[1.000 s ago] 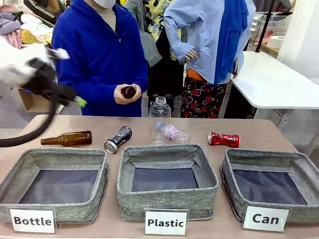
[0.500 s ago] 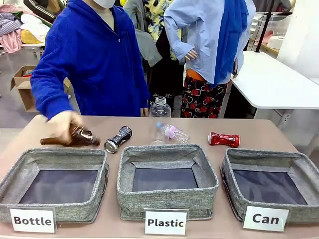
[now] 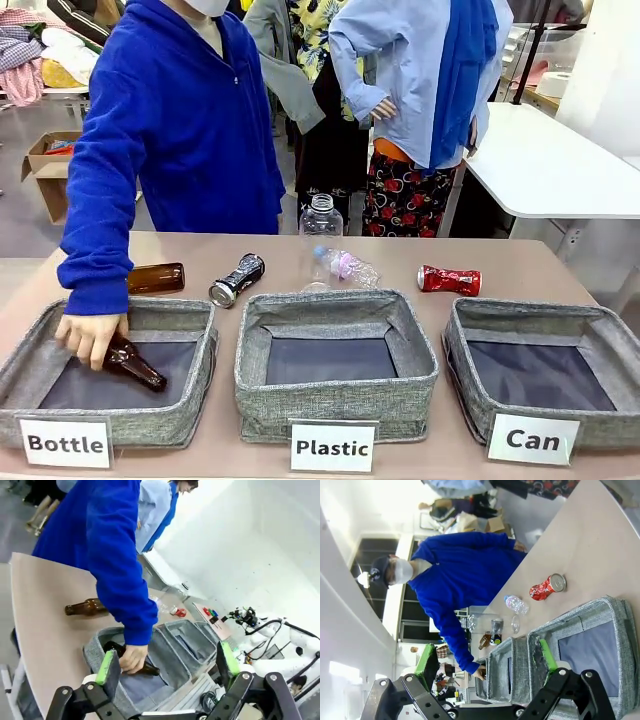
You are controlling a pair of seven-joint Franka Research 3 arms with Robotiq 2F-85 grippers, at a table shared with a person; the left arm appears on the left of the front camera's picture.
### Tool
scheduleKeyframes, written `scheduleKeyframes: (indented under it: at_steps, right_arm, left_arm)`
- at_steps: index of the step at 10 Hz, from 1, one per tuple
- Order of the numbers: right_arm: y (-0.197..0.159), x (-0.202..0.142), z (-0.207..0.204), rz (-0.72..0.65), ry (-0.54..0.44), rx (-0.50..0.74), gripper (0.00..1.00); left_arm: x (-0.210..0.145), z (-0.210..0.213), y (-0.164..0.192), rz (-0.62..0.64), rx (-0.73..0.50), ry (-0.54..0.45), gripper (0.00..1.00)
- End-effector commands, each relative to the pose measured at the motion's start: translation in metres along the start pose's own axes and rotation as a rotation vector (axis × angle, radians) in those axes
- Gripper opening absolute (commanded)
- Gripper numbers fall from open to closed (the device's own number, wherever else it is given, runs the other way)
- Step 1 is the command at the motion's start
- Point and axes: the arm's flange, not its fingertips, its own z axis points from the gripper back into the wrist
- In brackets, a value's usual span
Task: Sort the can waste into the basket.
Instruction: Pick up the can waste from the table and place it in the right Fabric basket.
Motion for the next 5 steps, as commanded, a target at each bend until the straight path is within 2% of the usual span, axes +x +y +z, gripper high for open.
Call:
scheduleKeyframes:
  at_steps: [1,3,5]
  right_arm:
    - [0.000,0.004,-0.001,0.027,-0.016,0.026,1.00]
    - [0.000,0.004,-0.001,0.027,-0.016,0.026,1.00]
    - [0.000,0.004,-0.001,0.027,-0.016,0.026,1.00]
  left_arm:
    - [0.012,-0.009,-0.003,-0.038,-0.013,0.021,1.00]
    - [0.032,-0.051,-0.039,-0.104,0.076,0.116,1.00]
    - [0.054,-0.119,-0.087,-0.190,0.256,0.214,1.00]
